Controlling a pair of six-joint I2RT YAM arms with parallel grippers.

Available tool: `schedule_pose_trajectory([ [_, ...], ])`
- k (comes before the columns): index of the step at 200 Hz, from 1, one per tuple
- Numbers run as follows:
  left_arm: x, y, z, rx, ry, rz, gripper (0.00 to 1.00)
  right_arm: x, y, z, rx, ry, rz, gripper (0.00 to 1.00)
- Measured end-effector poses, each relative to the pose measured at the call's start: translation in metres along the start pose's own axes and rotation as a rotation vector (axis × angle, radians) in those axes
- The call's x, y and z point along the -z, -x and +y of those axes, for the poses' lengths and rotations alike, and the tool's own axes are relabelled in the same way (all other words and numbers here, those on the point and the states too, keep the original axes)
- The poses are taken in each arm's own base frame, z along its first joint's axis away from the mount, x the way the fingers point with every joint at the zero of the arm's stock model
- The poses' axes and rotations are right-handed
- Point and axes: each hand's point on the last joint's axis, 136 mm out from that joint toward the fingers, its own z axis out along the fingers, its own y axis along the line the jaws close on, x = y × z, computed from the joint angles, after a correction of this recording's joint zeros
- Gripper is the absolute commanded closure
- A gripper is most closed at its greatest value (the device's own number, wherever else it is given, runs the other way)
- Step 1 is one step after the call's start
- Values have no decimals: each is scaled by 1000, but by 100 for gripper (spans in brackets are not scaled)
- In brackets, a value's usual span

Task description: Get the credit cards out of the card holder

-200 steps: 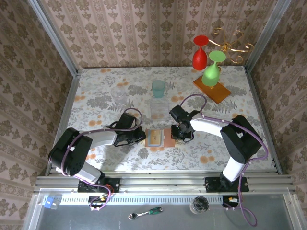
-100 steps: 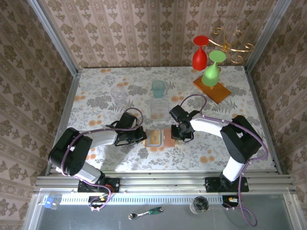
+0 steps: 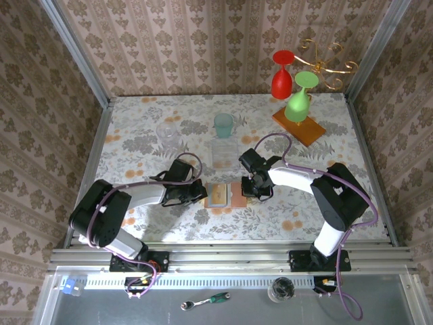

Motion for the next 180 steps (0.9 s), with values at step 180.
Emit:
schedule_pose_trajectory([
  [180, -1, 3, 3, -1, 18, 23, 100, 1, 3, -6, 15, -35, -15, 91],
])
